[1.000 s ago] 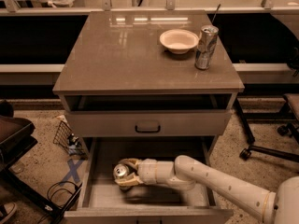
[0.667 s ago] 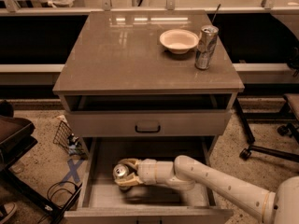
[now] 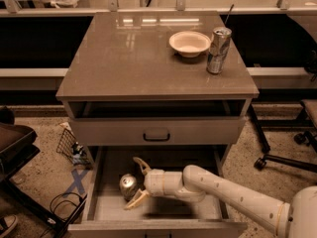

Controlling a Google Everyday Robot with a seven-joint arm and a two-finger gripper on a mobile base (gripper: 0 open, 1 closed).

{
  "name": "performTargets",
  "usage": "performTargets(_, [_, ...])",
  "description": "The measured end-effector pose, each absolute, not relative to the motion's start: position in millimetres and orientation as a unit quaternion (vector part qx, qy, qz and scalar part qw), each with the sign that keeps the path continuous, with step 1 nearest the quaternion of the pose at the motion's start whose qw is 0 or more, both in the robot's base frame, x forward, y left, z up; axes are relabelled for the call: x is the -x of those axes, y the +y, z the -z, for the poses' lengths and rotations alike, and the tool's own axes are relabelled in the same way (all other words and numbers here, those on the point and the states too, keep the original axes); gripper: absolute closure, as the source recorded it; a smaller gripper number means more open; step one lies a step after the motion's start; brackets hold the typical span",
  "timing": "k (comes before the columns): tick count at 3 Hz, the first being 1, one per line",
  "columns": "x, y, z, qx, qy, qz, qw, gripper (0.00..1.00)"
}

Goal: Place 7up can into middle drawer

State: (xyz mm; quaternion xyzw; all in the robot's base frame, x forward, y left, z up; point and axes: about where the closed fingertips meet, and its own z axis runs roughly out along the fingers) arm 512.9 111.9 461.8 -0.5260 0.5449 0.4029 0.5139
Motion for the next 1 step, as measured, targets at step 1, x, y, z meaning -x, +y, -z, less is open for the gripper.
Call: performTargets(1, [-512.9, 111.9, -461.8, 0.526, 0.545, -0.403, 0.514, 0.0])
